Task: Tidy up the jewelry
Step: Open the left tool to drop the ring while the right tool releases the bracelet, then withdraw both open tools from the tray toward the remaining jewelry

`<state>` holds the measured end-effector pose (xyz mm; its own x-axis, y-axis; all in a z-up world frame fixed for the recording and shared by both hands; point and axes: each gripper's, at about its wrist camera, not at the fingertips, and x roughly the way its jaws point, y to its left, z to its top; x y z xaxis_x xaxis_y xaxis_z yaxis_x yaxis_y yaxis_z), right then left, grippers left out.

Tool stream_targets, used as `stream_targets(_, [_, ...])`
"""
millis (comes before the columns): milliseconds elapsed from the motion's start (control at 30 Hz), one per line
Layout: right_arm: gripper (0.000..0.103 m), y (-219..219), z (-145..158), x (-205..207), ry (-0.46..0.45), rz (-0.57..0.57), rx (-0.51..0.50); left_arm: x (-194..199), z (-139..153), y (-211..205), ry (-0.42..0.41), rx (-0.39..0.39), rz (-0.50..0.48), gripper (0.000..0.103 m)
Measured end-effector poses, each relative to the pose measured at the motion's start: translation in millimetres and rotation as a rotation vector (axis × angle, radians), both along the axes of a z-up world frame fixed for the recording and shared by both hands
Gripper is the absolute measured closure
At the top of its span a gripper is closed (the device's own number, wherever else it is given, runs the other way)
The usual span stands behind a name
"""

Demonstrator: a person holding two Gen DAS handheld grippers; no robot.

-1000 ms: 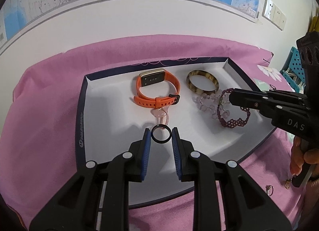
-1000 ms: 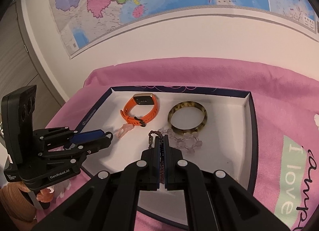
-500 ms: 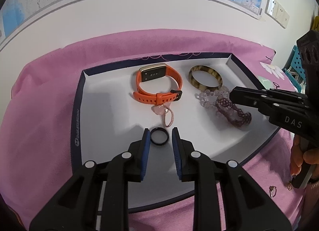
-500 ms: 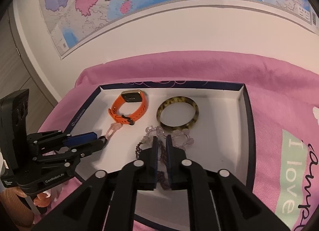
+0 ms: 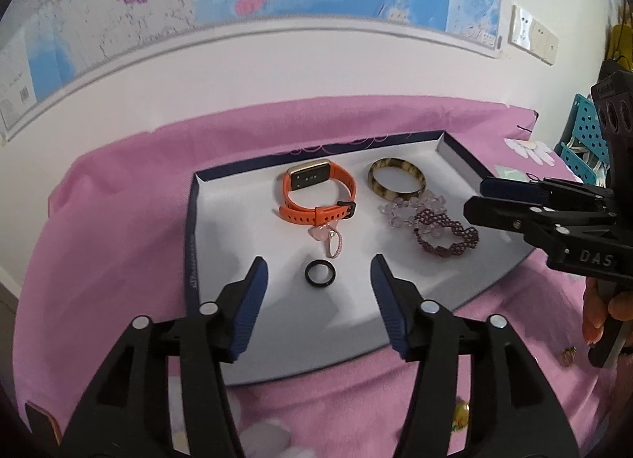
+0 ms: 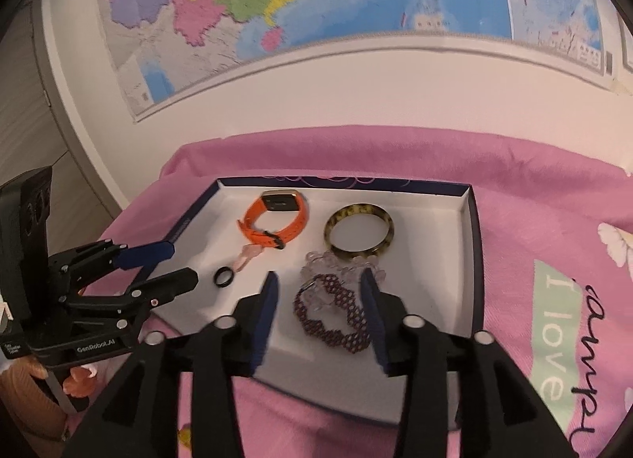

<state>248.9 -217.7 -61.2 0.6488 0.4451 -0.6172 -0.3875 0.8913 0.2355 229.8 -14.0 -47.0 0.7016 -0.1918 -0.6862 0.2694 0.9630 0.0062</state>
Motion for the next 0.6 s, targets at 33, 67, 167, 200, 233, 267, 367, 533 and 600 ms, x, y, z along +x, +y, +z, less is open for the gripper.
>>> stream_targets(33, [0.052,-0.5,2.3,-5.5,-0.006,0.007,0.000,-5.0,2.3,0.8,-0.008,0.001,-0.005,0.046])
stream_targets(67, [0.052,-0.1,4.0,-10.6,-0.010,0.016,0.000,-12.2,5.0,2.1,-0.021,0.004,-0.013,0.046])
stream_targets(167, [0.052,-1.3,6.2,-30.7,-0.018,0.044,-0.018,-26.7,8.8,7.8,-0.032,-0.008,-0.034,0.045])
stream_targets(200, [0.051,-1.1,5.8,-35.4,-0.018,0.048,-0.025,-33.2,10.1,10.0,-0.034,-0.015,-0.044,0.045])
stream_targets(233, [0.051,-1.8,4.5,-42.8,-0.015,0.055,-0.034,-38.7,10.8,11.1,-0.035,-0.022,-0.056,0.045])
stream_targets(267, [0.051,-1.7,3.5,-47.2,-0.011,0.059,-0.039,-41.7,10.8,12.1,-0.035,-0.022,-0.060,0.045])
stream_targets(367, [0.050,-6.9,-4.0,-64.1,0.007,0.058,-0.054,-56.1,8.0,13.9,-0.032,-0.032,-0.085,0.045])
stream_targets(533, [0.050,-13.1,-16.9,-87.2,0.031,0.053,-0.075,-77.4,-5.1,10.8,-0.013,-0.006,-0.110,0.044])
stream_targets(600, [0.050,-14.7,-21.5,-94.8,0.040,0.053,-0.085,-83.0,-10.7,8.7,0.008,-0.015,-0.129,0.045])
